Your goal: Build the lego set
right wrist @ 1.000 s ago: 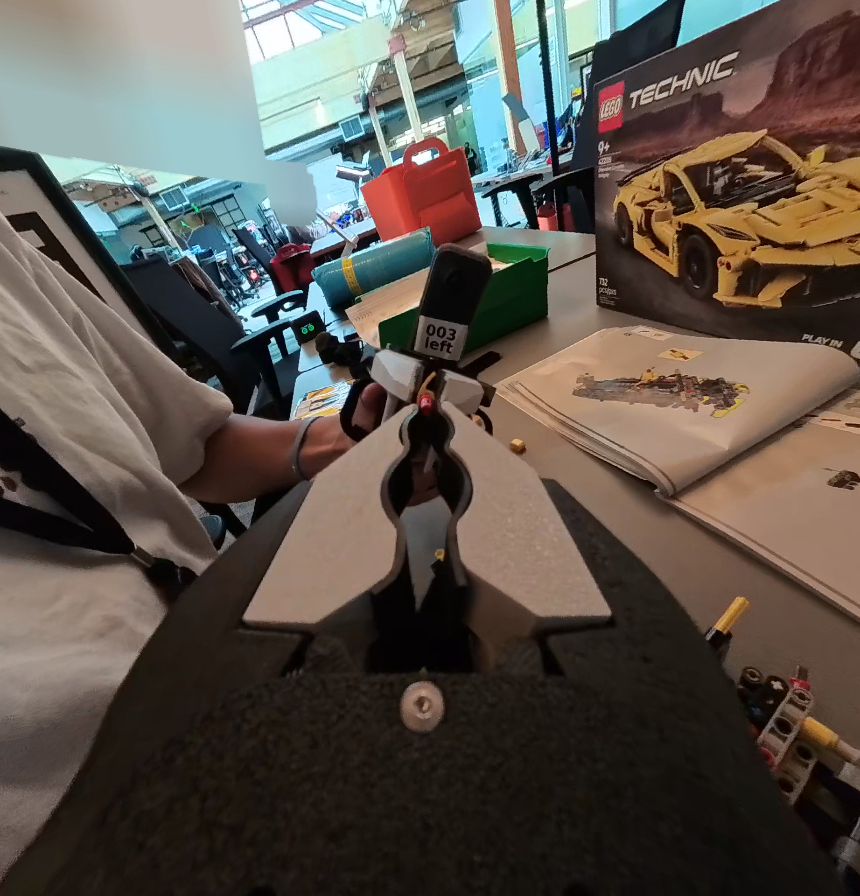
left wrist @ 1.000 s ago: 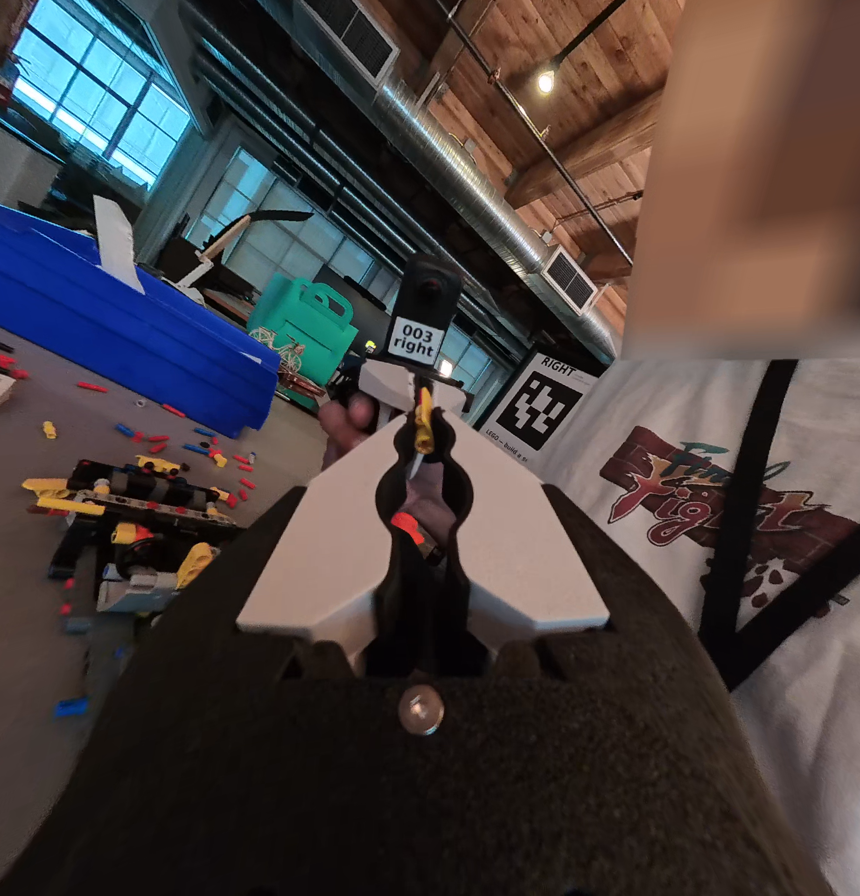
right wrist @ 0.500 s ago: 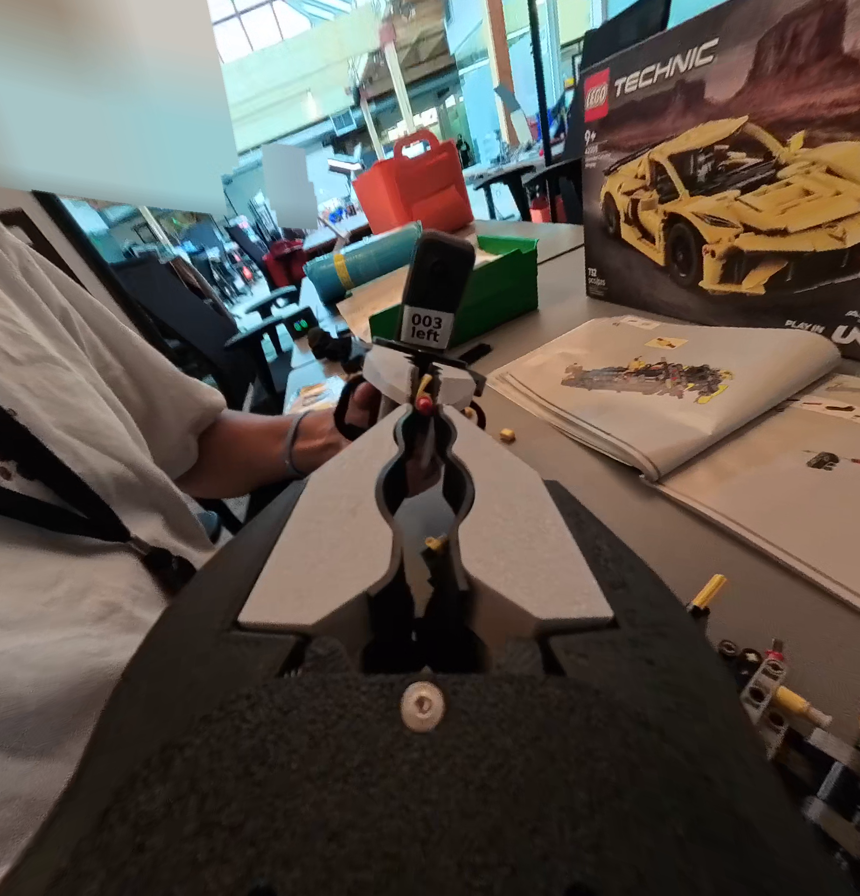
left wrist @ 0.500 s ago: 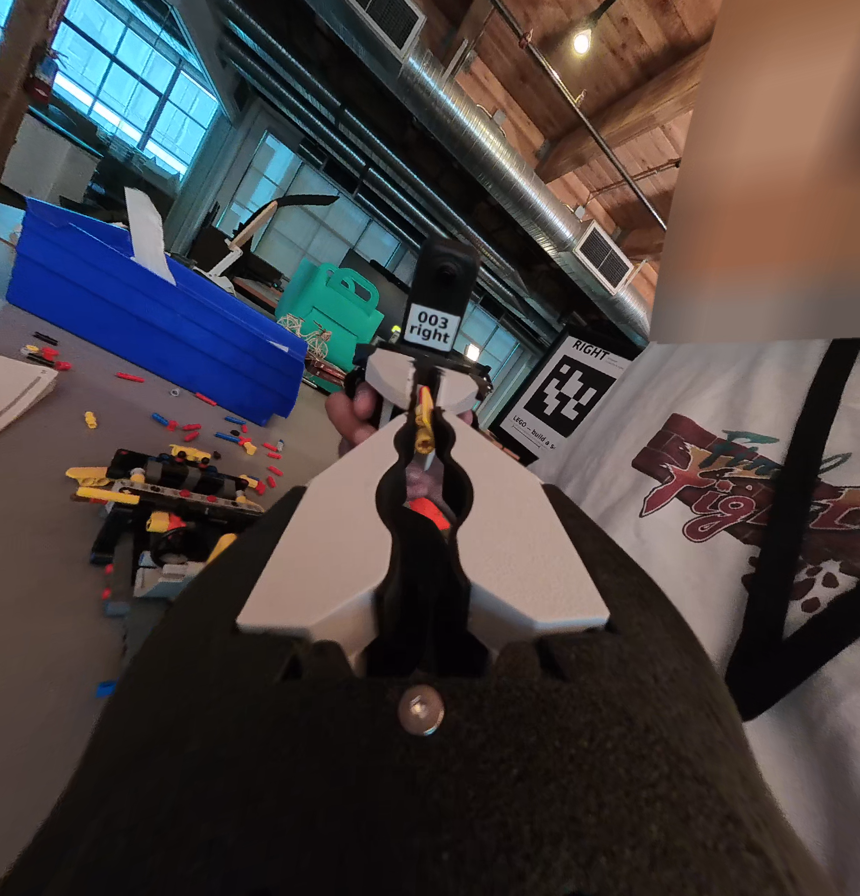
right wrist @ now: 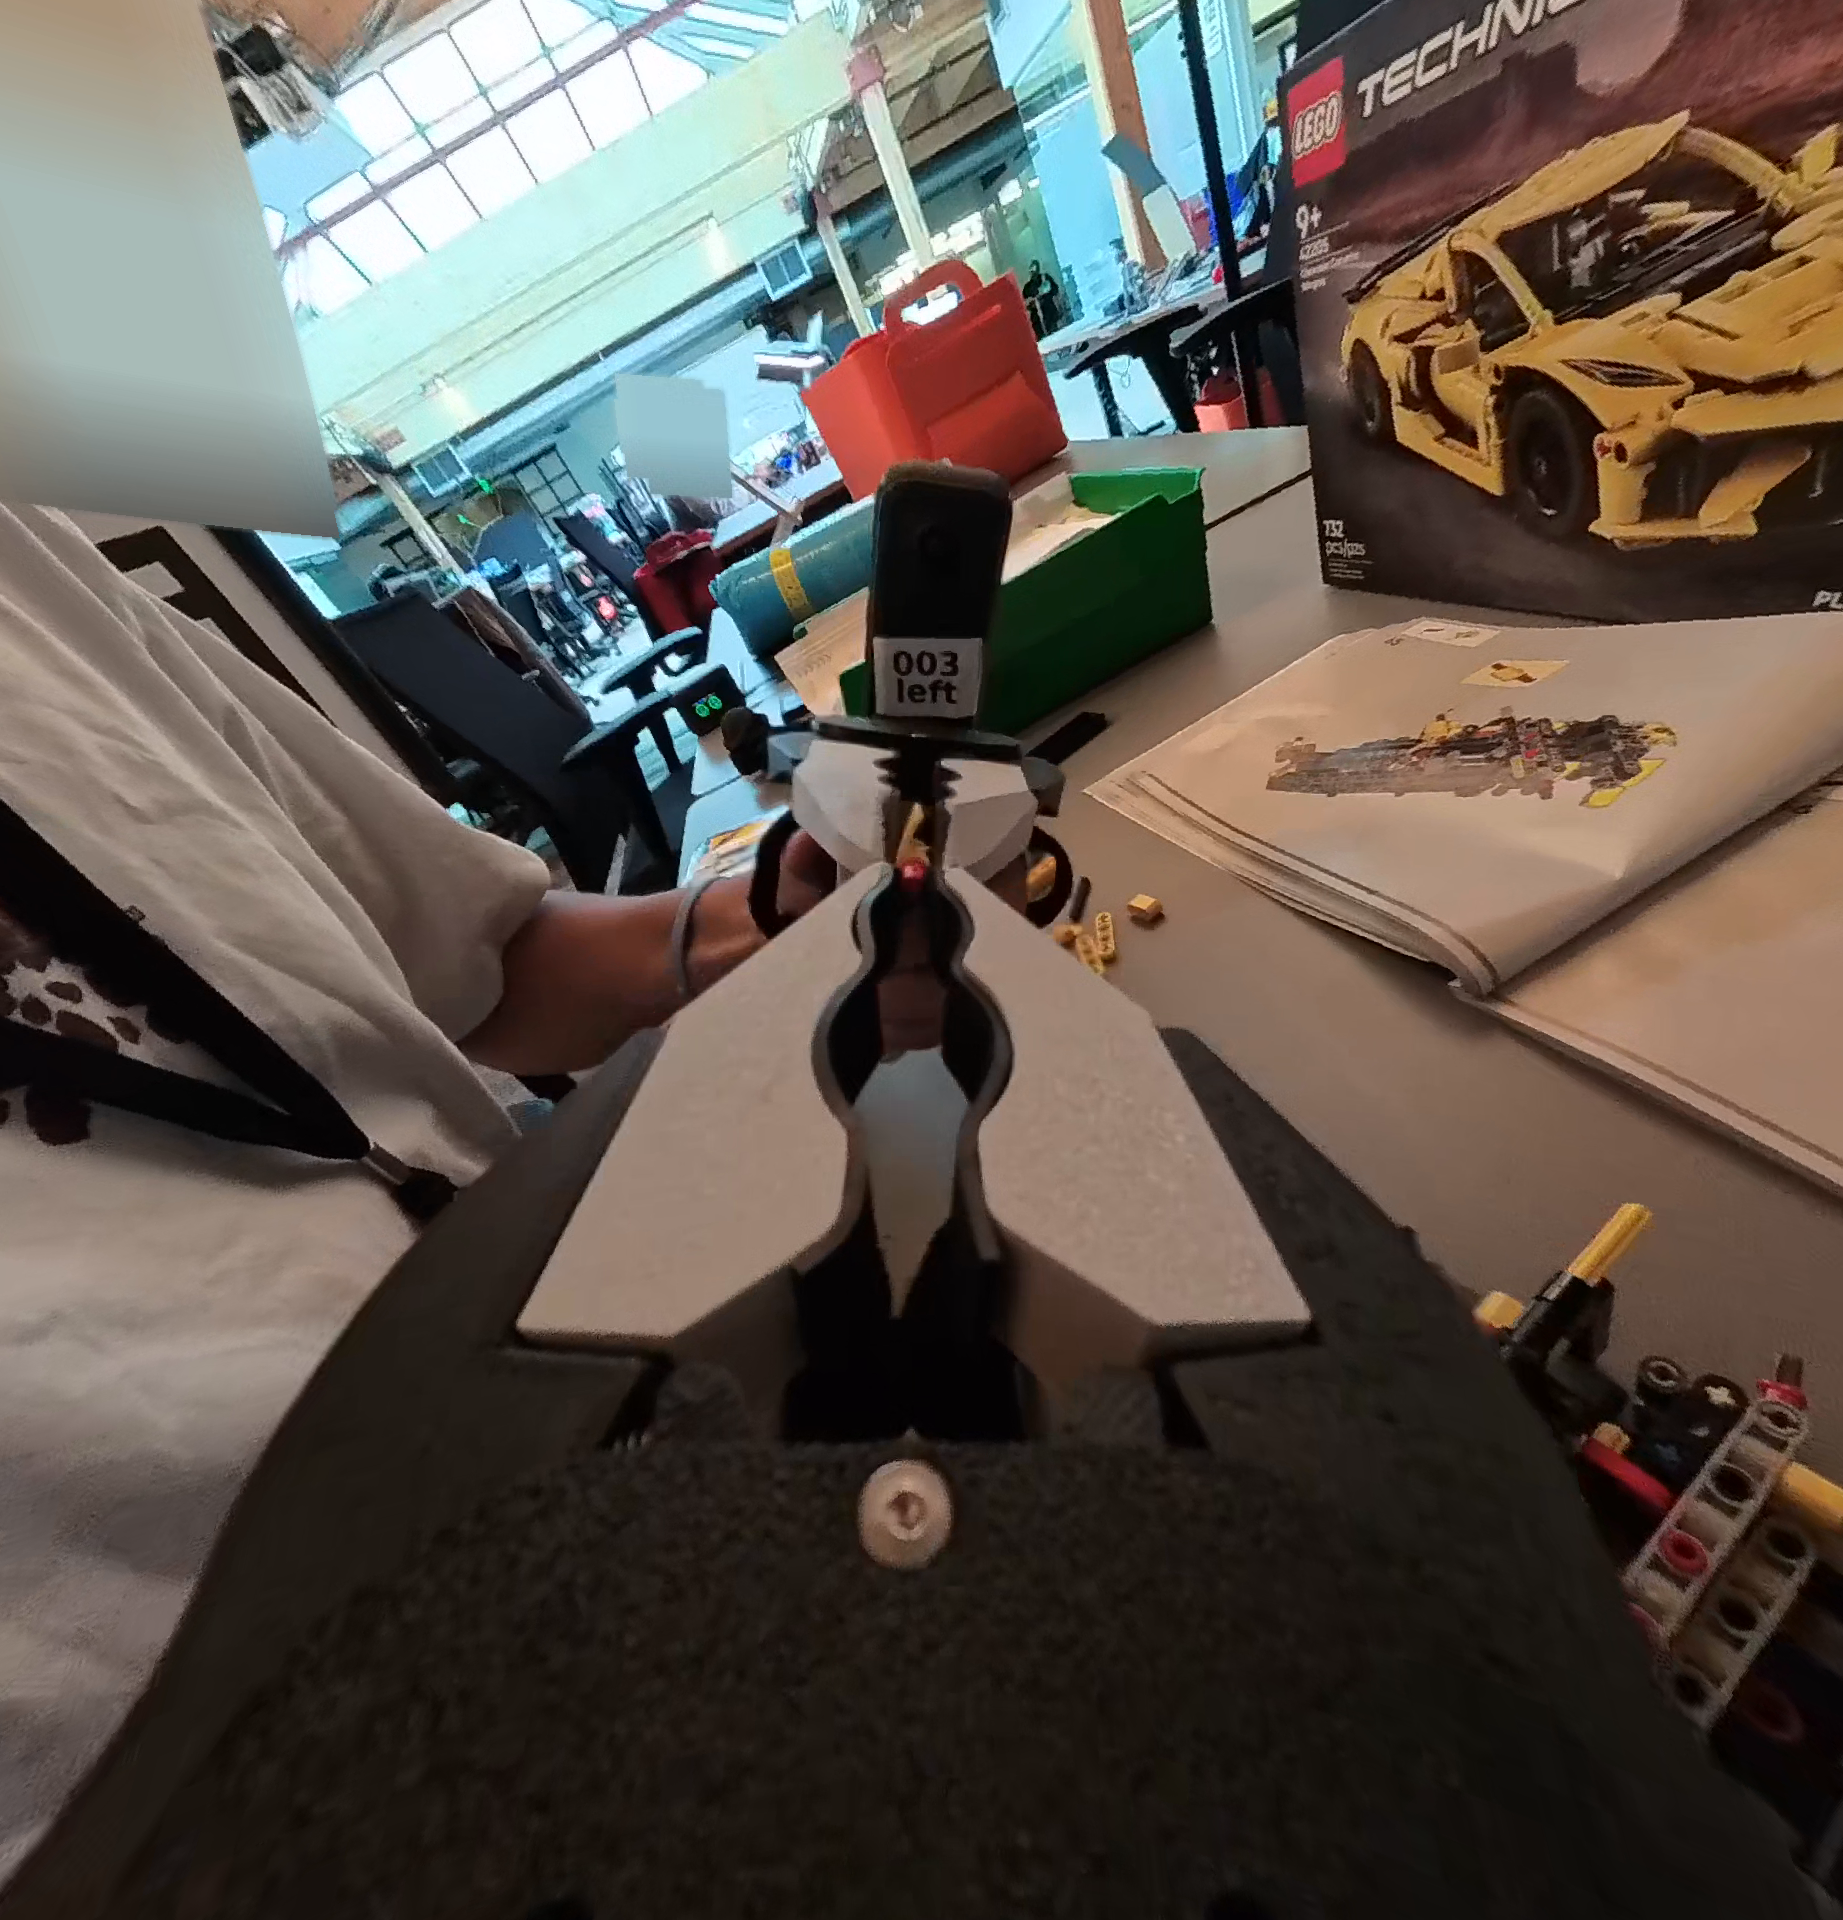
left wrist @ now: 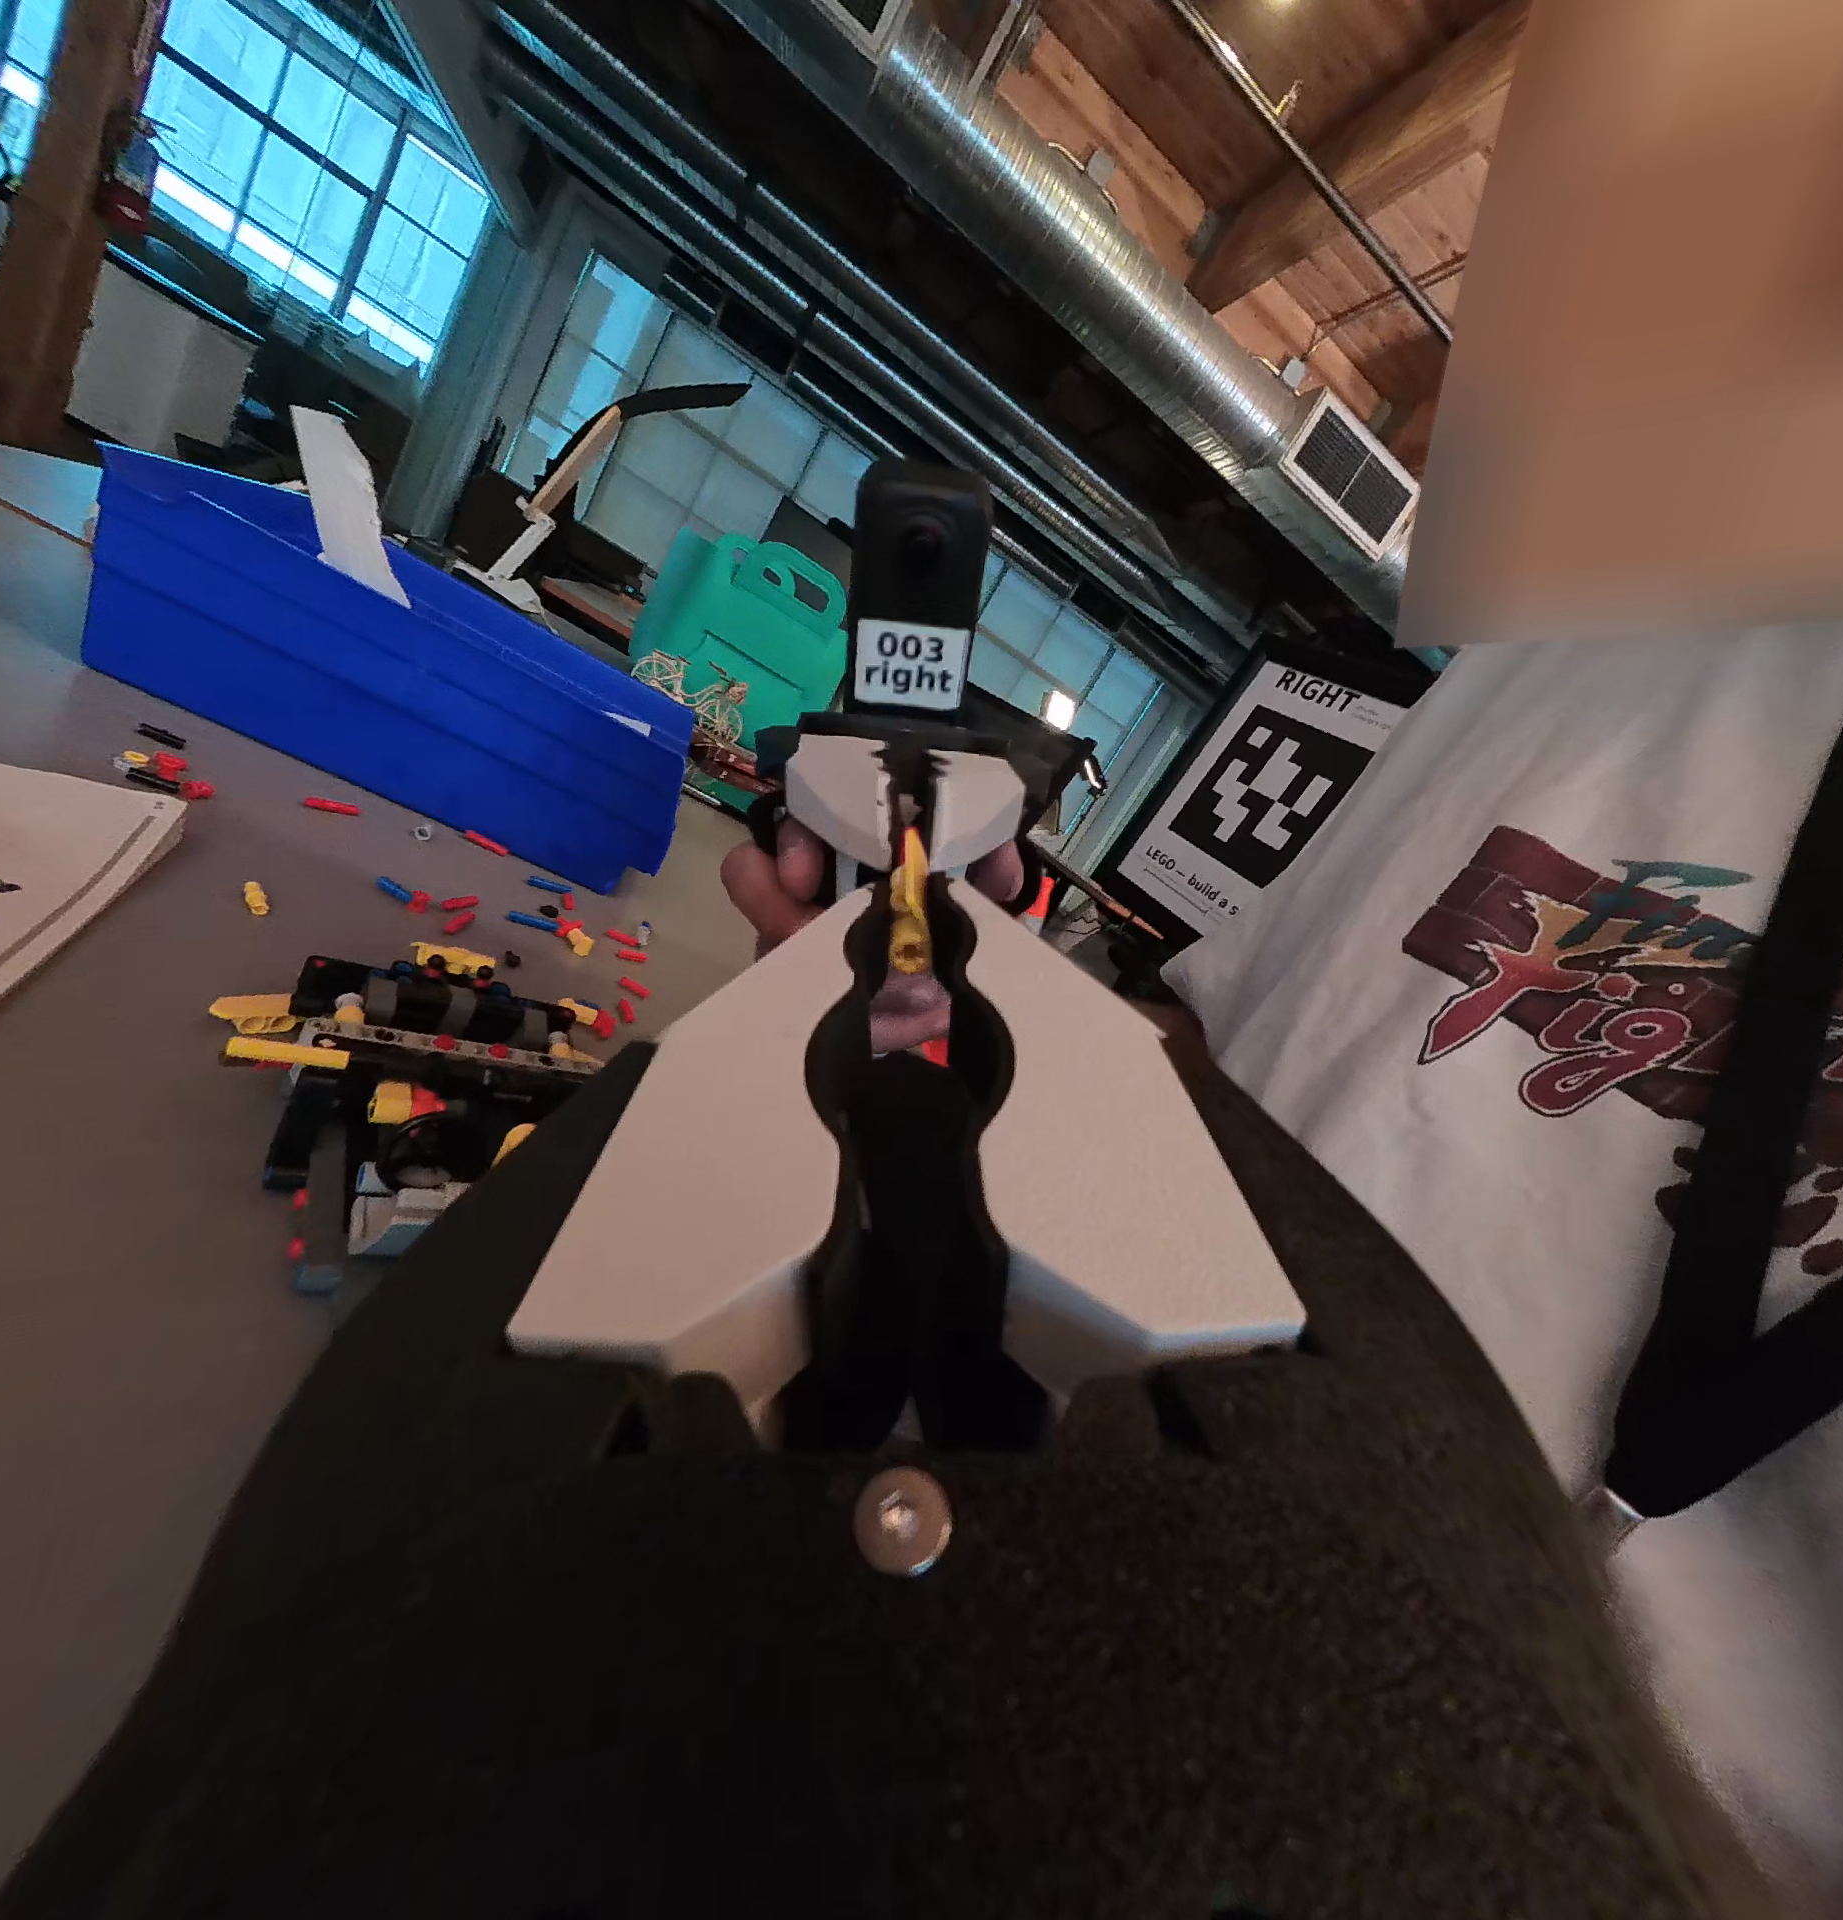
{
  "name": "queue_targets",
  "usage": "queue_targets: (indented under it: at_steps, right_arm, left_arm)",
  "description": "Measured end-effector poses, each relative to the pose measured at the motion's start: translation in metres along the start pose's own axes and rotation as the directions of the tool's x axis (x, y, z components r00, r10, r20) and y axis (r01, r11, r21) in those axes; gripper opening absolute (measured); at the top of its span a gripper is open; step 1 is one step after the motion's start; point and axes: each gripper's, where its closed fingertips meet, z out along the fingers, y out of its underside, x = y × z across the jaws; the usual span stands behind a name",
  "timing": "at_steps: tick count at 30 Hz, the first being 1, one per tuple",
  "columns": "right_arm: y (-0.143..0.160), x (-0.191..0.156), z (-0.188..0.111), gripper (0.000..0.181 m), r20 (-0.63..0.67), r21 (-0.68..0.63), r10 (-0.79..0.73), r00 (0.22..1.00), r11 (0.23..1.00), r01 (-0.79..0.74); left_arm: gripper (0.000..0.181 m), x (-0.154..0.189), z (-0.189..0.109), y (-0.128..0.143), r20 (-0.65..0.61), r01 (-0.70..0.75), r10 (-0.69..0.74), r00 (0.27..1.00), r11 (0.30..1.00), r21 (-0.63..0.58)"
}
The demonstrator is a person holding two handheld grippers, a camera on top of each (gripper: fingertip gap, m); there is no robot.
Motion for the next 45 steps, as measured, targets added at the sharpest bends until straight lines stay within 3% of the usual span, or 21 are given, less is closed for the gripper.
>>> queue_targets:
  at_steps: [6,10,14,17,22,25,28,30,31,33,39,42,45]
  right_arm:
    - [0.003,0.002,-0.001,0.003,-0.006,0.012,0.013,1.0,1.0,-0.012]
    - [-0.006,0.01,-0.001,0.003,0.007,0.145,0.117,0.993,0.983,-0.116]
    - [-0.02,0.017,0.001,0.002,0.119,0.407,0.328,0.937,0.845,-0.347]
    - [-0.022,0.02,0.003,0.002,0.188,0.524,0.41,0.893,0.727,-0.444]
    - [-0.021,0.017,0.015,0.003,0.176,0.567,0.399,0.9,0.706,-0.424]
    - [-0.015,0.017,0.019,0.003,0.133,0.493,0.381,0.915,0.776,-0.394]
    - [-0.023,0.024,0.004,0.019,-0.005,0.41,0.214,0.977,0.891,-0.194]
    - [-0.025,0.015,0.005,0.009,-0.022,0.238,0.03,0.999,0.971,-0.024]
    - [-0.017,0.012,0.01,0.013,-0.004,0.108,-0.042,0.999,0.993,0.042]
    - [-0.008,0.01,0.014,0.019,0.036,-0.072,-0.144,0.989,0.987,0.147]
    - [-0.005,0.004,0.028,0.006,0.209,-0.257,-0.251,0.945,0.918,0.301]
    - [0.005,0.007,0.034,0.008,0.245,-0.341,-0.276,0.929,0.873,0.349]
    - [0.005,0.007,0.036,0.009,0.275,-0.343,-0.265,0.924,0.871,0.352]
  left_arm:
    - [0.007,-0.002,0.002,0.002,0.02,-0.008,0.008,1.0,1.0,-0.001]
    - [0.007,-0.009,0.004,-0.008,0.049,0.033,-0.036,0.998,0.997,0.064]
    - [0.009,-0.013,0.004,-0.024,0.045,0.092,-0.103,0.994,0.975,0.202]
    - [0.01,-0.015,0.002,-0.031,0.045,0.112,-0.128,0.991,0.957,0.266]
    - [0.008,-0.015,-0.003,-0.034,0.051,0.104,-0.123,0.991,0.954,0.28]
    - [0.007,-0.016,-0.007,-0.031,0.072,0.092,-0.111,0.991,0.968,0.233]
    - [0.007,-0.022,-0.008,-0.021,0.184,-0.056,0.039,0.982,0.994,0.089]
    - [0.007,-0.025,-0.007,-0.01,0.244,-0.172,0.177,0.953,0.984,-0.045]
    - [0.007,-0.024,-0.007,-0.007,0.248,-0.207,0.223,0.943,0.974,-0.088]
    - [0.007,-0.021,-0.005,-0.001,0.242,-0.258,0.289,0.926,0.954,-0.152]
    - [0.007,-0.023,-0.008,0.011,0.255,-0.371,0.454,0.854,0.875,-0.312]
    - [0.007,-0.023,-0.01,0.014,0.254,-0.393,0.489,0.834,0.852,-0.347]
    - [0.007,-0.02,-0.011,0.011,0.247,-0.391,0.479,0.842,0.859,-0.332]
